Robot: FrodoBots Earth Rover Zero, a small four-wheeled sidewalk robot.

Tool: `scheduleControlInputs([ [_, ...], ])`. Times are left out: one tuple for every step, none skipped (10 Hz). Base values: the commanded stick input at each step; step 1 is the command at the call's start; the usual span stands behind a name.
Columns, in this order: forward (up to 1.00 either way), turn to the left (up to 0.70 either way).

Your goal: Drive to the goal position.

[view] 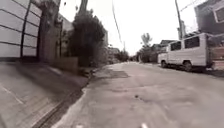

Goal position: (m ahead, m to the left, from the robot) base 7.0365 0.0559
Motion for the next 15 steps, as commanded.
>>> scheduleControlInputs([
  [0.70, -0.02],
  [0.70, -0.02],
  [0.70, -0.02],
  [0.70, -0.01],
  [0.70, 0.00],
  [0.70, 0.00],
  [0.70, 0.00],
  [0.70, 0.00],
  [0.70, 0.00],
  [0.70, 0.00],
  [0.70, 0.00],
  [0.70, 0.00],
  [0.70, 0.00],
  [0.70, 0.00],
  [0.70, 0.00],
])
